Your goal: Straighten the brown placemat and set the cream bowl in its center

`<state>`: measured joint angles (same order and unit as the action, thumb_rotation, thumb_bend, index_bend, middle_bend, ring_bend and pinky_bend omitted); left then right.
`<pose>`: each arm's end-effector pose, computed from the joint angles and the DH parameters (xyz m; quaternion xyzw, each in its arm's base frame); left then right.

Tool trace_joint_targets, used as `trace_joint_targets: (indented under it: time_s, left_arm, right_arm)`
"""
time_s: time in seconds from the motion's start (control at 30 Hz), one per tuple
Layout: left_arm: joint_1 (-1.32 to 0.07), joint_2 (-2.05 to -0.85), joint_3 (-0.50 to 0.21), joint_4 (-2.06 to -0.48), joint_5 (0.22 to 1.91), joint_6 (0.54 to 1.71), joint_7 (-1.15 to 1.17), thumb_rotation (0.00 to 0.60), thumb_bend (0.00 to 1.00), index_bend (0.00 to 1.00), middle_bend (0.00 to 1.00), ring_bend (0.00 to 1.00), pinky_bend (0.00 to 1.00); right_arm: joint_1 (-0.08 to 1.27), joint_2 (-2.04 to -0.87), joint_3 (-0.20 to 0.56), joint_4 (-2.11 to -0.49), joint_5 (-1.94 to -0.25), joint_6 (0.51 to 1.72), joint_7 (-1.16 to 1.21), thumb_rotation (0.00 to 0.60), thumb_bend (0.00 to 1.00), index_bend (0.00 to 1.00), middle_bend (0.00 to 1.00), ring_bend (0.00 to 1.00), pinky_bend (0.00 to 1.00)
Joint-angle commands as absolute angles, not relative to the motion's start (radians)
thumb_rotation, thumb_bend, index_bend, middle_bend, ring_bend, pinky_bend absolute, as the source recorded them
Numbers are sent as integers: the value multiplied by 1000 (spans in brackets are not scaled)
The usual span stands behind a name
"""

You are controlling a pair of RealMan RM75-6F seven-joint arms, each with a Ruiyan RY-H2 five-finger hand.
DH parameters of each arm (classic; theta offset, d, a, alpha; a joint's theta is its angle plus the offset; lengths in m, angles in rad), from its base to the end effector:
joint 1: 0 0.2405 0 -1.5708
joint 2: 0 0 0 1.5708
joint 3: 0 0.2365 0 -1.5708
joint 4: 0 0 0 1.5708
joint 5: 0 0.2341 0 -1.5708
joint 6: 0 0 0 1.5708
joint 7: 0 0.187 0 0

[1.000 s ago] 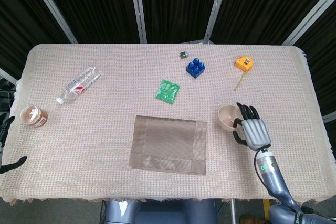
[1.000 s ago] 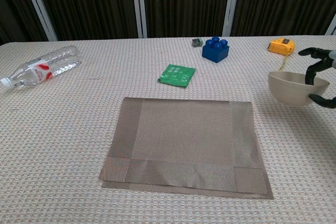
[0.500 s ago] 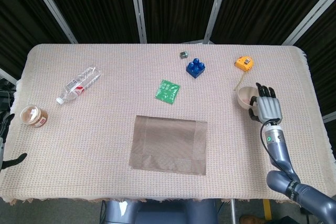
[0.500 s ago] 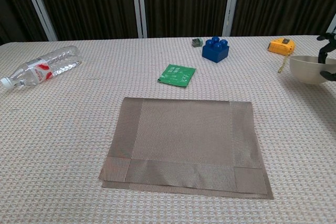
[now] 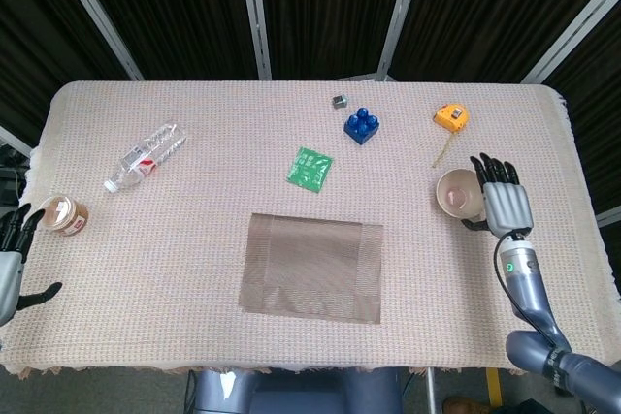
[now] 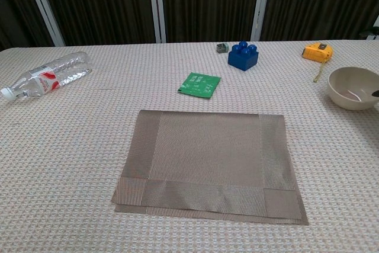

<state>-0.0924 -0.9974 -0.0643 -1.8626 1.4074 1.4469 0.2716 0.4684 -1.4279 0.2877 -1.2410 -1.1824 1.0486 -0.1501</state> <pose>-0.2729 0.2252 0.1404 -0.6103 -0.3714 -0.3252 0.6196 -0.2816 -0.3959 0.0646 0.6091 -0.3952 0.3518 0.5908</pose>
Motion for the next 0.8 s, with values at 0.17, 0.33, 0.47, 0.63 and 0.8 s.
trace_joint_targets:
  time_s: [0.17,0.33,0.47,0.63,0.8]
  left_arm:
    - [-148,-1047,-16,-1775,1611,1409,182,600,83,10,0,0,0]
    - [-194,-1110,16,-1728,1735,1381,130,600,120,202,0,0,0]
    - [-238,-1177,37,-1701,1781,1314,124,600,124,328,0,0,0]
    - [-281,-1308,48,-1633,1796,1237,164,600,162,391,0,0,0]
    - [-309,-1411,44,-1577,1800,1198,214,600,251,425,0,0,0]
  right_arm:
    - [305,-1189,181,-1541,-1385,1255,-33,600,0,0,0,0,0]
    - [223,-1128,140,-1676,-1409,1351,-28,600,0,0,0,0,0]
    - [185,-1110,115,-1734,-1430,1389,22,600,0,0,0,0,0]
    - [147,-1107,104,-1774,-1484,1473,19,600,0,0,0,0,0]
    - [120,-1116,77,-1779,-1553,1531,-43,600,0,0,0,0,0]
